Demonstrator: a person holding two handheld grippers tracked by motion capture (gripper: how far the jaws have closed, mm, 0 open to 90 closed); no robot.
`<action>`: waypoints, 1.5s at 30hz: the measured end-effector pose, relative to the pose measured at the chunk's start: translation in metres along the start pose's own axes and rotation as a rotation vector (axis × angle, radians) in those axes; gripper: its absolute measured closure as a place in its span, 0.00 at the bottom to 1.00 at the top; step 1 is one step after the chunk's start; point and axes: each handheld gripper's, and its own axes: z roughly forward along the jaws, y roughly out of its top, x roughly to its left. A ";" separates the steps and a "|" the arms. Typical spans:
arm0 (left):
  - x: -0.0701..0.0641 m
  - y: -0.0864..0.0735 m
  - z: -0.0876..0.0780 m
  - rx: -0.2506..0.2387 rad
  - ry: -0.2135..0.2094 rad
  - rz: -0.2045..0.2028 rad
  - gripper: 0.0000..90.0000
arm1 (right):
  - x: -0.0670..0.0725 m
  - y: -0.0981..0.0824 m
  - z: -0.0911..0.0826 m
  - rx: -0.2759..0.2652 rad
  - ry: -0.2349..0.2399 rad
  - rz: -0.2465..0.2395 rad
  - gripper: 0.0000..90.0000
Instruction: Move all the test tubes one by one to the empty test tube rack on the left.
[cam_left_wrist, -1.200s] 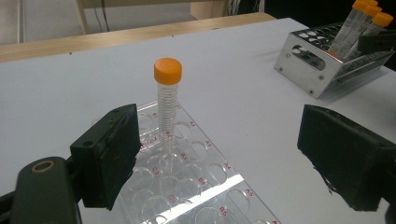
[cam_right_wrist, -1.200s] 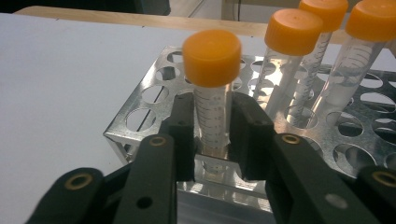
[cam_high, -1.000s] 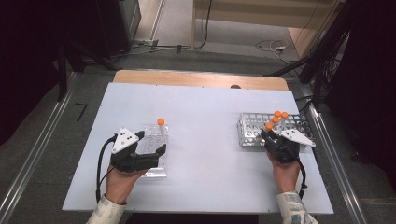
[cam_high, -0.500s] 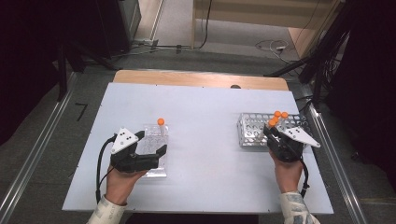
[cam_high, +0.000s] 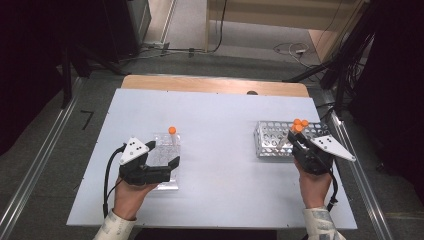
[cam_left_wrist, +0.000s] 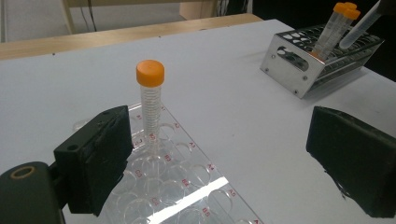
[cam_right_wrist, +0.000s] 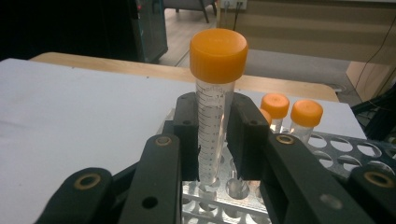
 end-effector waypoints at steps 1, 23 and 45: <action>0.000 0.000 0.000 0.000 -0.001 0.001 0.08 | 0.000 0.001 -0.002 -0.008 0.002 0.003 0.80; -0.015 0.000 0.003 -0.004 -0.036 0.015 0.08 | 0.049 0.003 -0.011 0.006 0.200 -0.042 0.80; -0.030 -0.007 0.016 0.035 -0.090 0.040 0.09 | 0.111 -0.021 0.008 0.106 0.360 -0.129 0.80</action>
